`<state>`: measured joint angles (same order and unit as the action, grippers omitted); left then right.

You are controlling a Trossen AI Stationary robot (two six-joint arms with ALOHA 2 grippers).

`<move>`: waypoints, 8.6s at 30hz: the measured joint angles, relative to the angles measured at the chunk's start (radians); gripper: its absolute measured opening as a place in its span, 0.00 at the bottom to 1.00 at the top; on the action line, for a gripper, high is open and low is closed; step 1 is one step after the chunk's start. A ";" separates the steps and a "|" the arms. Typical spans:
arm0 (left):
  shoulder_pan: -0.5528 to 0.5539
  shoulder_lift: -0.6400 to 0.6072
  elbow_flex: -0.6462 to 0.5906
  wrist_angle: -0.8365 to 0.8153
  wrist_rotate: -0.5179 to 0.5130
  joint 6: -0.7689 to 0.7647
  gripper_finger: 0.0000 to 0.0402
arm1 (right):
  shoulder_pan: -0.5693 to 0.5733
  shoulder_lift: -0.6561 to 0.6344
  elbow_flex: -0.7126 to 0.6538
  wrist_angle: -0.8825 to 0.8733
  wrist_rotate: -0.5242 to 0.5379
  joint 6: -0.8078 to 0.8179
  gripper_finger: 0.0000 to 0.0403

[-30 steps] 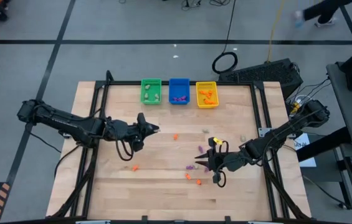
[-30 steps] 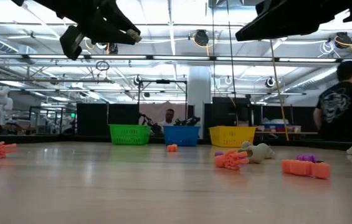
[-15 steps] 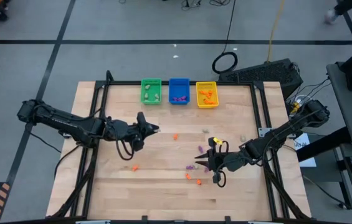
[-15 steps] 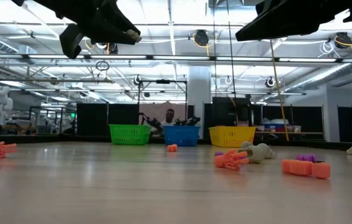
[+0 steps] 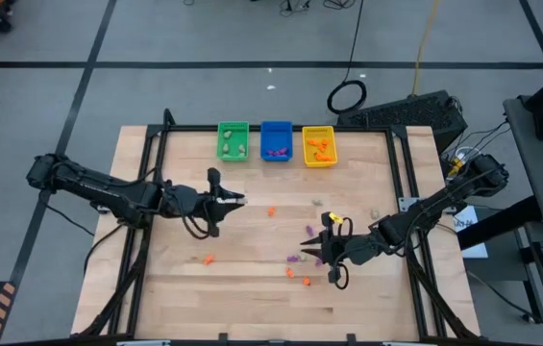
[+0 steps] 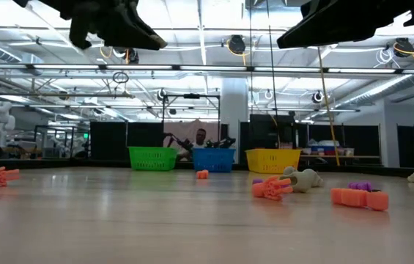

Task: Sort Halloween decoration
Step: Put the gray skull toy into the green bin, then put the orange skeleton toy into the yellow bin

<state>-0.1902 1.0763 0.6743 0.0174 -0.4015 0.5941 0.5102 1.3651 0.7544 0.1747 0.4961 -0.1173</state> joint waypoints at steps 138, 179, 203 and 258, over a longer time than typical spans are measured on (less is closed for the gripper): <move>-0.542 0.255 -0.001 -0.486 -0.127 -1.581 0.54 | 0.000 0.017 0.000 -0.075 0.005 0.233 0.15; -0.745 0.541 -0.042 -0.445 -0.262 -2.001 0.53 | -0.005 0.020 0.000 -0.074 0.000 0.226 0.15; -0.744 0.541 -0.037 -0.450 -0.262 -1.775 0.05 | -0.005 0.020 0.000 -0.074 0.000 0.218 0.15; -0.323 0.377 0.147 0.326 -0.074 0.200 0.06 | -0.012 0.245 0.035 0.623 0.023 -0.370 0.47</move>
<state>-0.5129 1.4536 0.8215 0.3433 -0.4759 0.7936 0.4978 1.6099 0.7895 0.7977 0.5186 -0.4870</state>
